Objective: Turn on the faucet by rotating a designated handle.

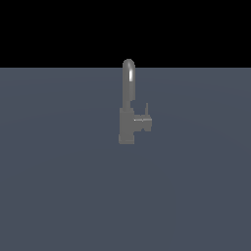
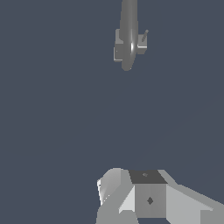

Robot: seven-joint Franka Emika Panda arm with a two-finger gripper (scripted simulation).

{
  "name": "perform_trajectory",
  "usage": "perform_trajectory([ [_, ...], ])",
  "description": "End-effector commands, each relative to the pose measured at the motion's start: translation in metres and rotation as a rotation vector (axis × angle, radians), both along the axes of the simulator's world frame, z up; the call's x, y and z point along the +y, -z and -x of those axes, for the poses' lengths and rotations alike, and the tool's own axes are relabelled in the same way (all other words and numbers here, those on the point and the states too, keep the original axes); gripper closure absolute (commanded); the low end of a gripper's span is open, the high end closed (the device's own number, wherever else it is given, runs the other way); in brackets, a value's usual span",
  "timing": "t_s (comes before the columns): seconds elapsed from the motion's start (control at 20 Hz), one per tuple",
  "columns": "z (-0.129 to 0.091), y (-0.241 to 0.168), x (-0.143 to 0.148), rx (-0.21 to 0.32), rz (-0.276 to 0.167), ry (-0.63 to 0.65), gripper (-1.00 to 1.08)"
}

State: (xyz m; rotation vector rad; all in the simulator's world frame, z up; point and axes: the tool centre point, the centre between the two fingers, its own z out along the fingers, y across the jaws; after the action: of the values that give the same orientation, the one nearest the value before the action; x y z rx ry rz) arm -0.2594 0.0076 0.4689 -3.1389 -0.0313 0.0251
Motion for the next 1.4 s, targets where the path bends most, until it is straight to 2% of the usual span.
perform_trajectory([
  [0.0, 0.0, 0.0, 0.0, 0.0, 0.0, 0.0, 1.08],
  [0.35, -0.007, 0.0, 0.001, 0.015, -0.014, 0.015, 1.08],
  [0.65, -0.023, 0.001, 0.001, 0.052, -0.047, 0.052, 1.08],
  [0.9, -0.045, 0.004, 0.002, 0.101, -0.092, 0.1, 1.08],
  [1.35, -0.096, 0.013, -0.001, 0.218, -0.199, 0.216, 1.08],
])
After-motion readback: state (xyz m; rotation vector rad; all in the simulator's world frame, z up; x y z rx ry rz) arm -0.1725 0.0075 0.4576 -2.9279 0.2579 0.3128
